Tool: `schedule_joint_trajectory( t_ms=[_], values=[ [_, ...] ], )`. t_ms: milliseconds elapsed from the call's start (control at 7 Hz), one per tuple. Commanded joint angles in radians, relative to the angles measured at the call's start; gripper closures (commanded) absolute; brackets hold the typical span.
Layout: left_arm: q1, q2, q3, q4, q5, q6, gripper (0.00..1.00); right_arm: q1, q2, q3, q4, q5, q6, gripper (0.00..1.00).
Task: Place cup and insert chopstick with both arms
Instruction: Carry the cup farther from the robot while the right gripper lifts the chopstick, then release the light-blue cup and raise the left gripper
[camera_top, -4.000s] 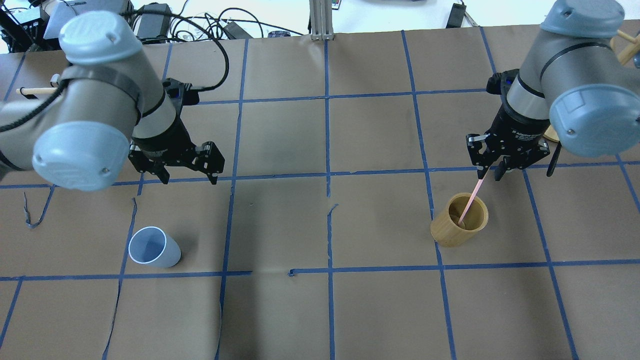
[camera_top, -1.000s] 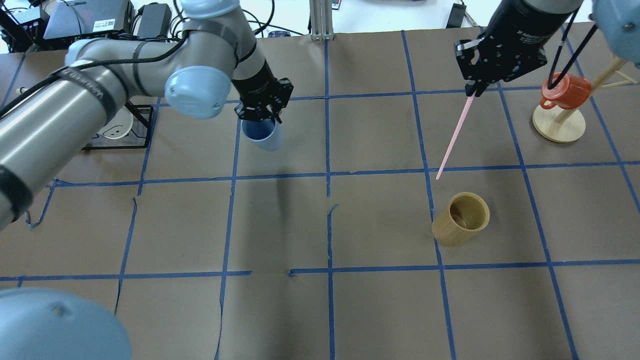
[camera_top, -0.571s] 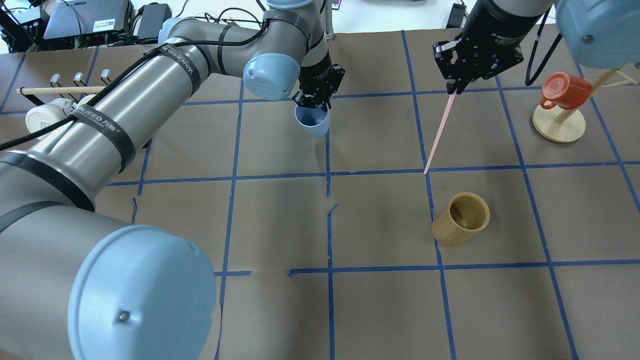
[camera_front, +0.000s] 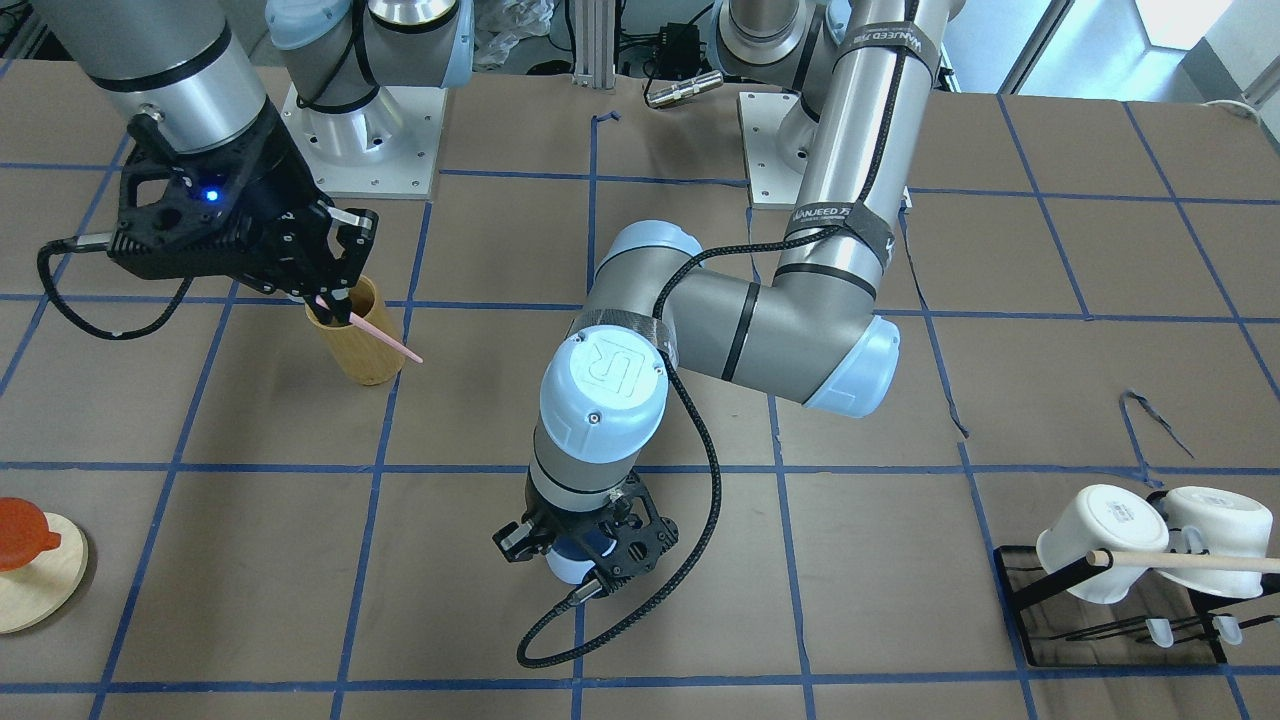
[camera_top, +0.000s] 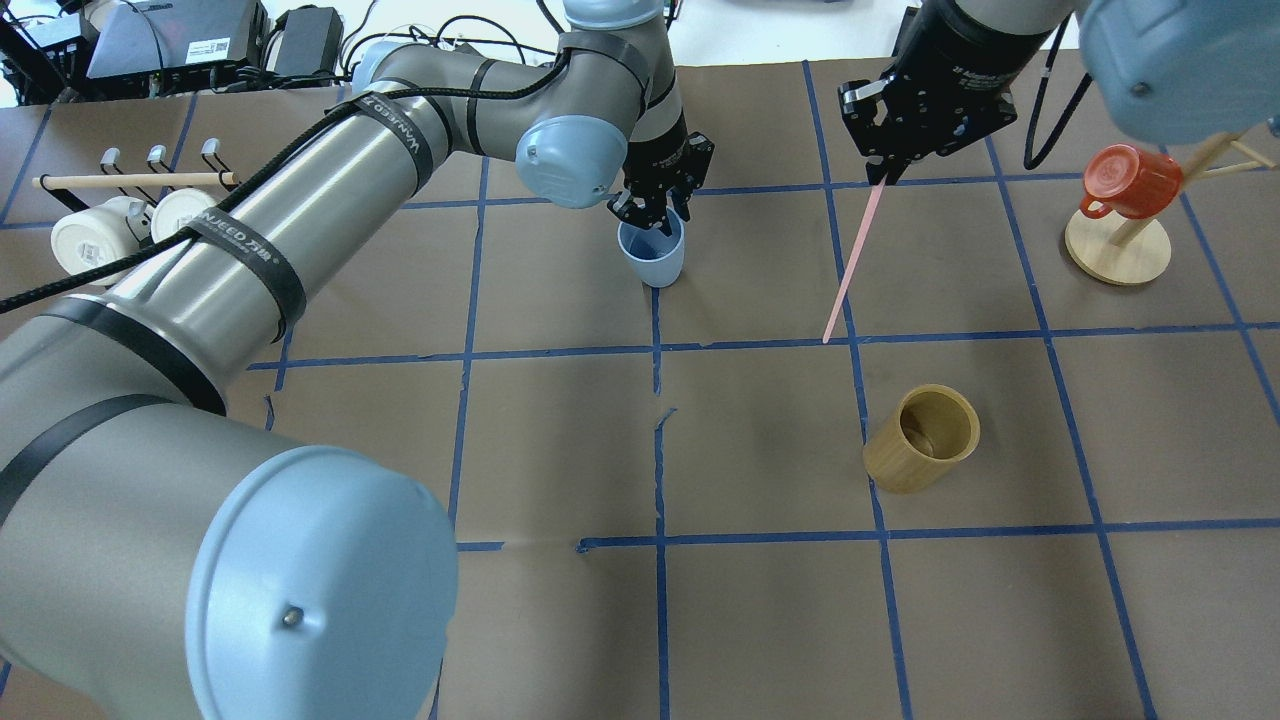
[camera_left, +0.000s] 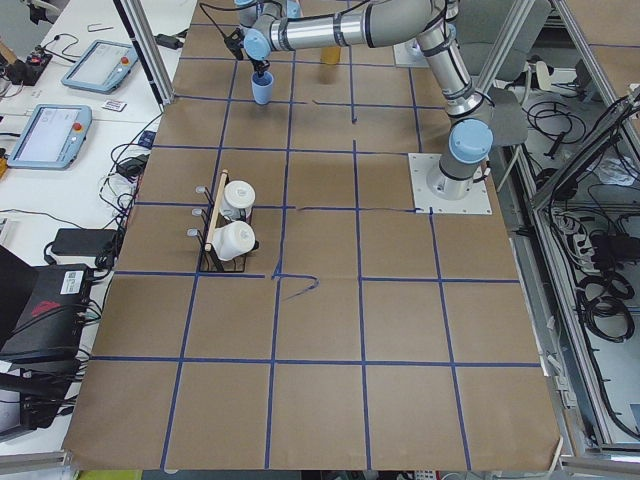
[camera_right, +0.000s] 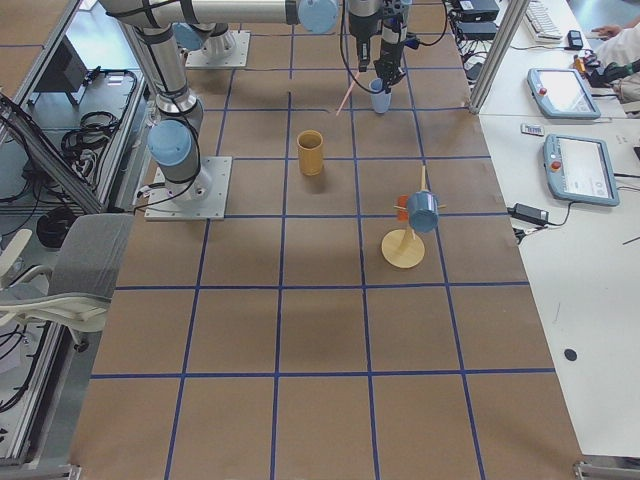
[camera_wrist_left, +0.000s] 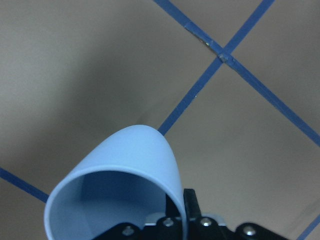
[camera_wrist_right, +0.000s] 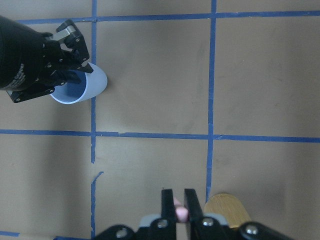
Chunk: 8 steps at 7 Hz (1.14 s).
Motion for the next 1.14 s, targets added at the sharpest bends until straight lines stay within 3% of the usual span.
schedule_joint_trajectory(
  t_ms=[0,143,429,571,714,1000],
  values=[
    [0.017,0.029,0.005,-0.001,-0.002,0.050,0.00,0.043,-0.001,0.004,-0.002,-0.004,0.013,1.00],
    [0.058,0.062,0.005,-0.015,-0.006,0.130,0.00,0.043,-0.001,0.002,-0.003,-0.016,0.019,1.00],
    [0.124,0.157,0.004,-0.085,-0.111,0.288,0.00,0.043,0.001,-0.001,-0.023,-0.035,0.019,1.00],
    [0.168,0.224,0.002,-0.155,-0.166,0.295,0.00,0.045,0.005,-0.002,-0.119,-0.036,0.016,1.00],
    [0.201,0.297,-0.005,-0.238,-0.168,0.312,0.00,0.046,0.004,-0.007,-0.135,-0.044,0.014,1.00],
    [0.221,0.445,-0.045,-0.469,-0.154,0.399,0.00,0.115,0.059,-0.030,-0.292,-0.043,0.005,1.00]
  ],
)
